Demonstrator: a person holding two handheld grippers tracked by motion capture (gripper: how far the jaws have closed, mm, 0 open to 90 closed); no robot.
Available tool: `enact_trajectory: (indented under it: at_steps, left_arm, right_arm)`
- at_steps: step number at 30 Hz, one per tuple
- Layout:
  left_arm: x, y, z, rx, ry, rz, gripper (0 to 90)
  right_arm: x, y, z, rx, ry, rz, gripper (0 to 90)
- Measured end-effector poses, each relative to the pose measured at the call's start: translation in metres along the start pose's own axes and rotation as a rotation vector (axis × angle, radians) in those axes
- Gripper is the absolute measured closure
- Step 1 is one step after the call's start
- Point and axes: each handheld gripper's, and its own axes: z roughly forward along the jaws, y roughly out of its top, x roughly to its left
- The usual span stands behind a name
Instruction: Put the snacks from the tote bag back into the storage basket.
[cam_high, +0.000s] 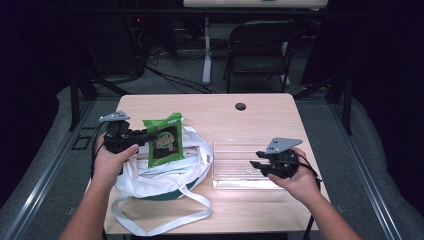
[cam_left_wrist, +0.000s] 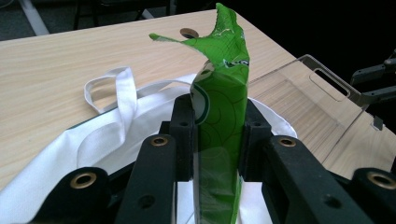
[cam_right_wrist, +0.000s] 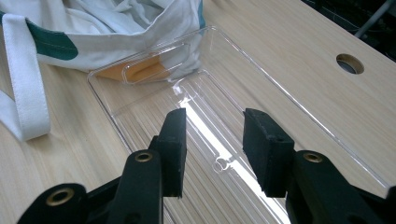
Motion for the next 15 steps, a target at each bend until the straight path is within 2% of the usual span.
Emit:
enact_trajectory:
  at_steps: [4, 7, 10, 11, 15]
  left_arm:
    - [-0.002, 0.002, 0.001, -0.003, -0.007, -0.003, 72.6]
    - [-0.006, 0.007, 0.004, 0.001, -0.015, 0.017, 72.6]
    - [-0.009, 0.009, 0.006, -0.003, -0.02, 0.016, 72.6]
    - [-0.011, 0.011, 0.007, 0.001, -0.025, 0.032, 72.6]
    - [-0.015, 0.014, 0.01, -0.001, -0.03, 0.038, 72.6]
  right_arm:
    - [0.0, 0.006, -0.001, 0.008, 0.007, -0.026, 59.6]
    - [-0.001, 0.014, -0.003, 0.016, 0.01, -0.045, 59.2]
    - [-0.002, 0.017, -0.003, 0.02, 0.012, -0.051, 58.8]
    - [-0.002, 0.022, -0.004, 0.025, 0.011, -0.066, 58.3]
    - [-0.002, 0.029, -0.005, 0.041, 0.016, -0.095, 57.0]
